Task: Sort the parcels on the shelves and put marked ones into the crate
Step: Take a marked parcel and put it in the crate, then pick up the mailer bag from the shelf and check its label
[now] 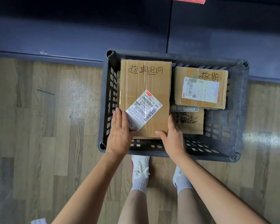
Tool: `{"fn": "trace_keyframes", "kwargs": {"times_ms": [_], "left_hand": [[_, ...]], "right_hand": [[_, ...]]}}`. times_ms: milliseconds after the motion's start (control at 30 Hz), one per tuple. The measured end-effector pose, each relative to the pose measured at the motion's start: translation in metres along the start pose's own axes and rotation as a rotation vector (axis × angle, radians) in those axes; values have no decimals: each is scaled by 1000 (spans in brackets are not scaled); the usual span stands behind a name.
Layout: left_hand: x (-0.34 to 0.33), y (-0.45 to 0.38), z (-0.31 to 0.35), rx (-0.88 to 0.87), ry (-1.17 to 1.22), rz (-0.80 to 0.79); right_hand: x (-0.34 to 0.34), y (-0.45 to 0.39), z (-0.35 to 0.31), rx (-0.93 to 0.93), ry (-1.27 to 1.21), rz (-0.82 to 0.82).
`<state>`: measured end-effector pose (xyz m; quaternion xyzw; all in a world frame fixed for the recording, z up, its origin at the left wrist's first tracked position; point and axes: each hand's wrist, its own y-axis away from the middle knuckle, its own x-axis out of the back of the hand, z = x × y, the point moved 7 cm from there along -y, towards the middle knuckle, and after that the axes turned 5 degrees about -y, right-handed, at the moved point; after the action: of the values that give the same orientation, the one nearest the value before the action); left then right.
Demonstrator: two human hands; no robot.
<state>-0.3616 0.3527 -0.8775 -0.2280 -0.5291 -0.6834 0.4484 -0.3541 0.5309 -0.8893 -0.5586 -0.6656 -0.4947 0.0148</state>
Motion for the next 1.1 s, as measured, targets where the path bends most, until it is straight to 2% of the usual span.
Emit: {"fn": "trace_keyframes", "kwargs": {"times_ms": [233,467,733,867,1033,1100], "left_hand": [[13,6,6,-24,-12,-29],[77,26,37,-57,-44,-53],[202,76,130,-228,-67,9],[261,101,189,-325,-105,91],[316,147,271,-459,-106,179],[322,165,293,-488,-110,169]], "right_hand": [[19,16,-4,20,-20,37],[91,61,-27,8,-100,48],[199,137,-105,182,-50,77],[250,185,-139,264,-55,120],[327,248,-149,276,-107,239],[349,266,-140,255,-130,271]]}}
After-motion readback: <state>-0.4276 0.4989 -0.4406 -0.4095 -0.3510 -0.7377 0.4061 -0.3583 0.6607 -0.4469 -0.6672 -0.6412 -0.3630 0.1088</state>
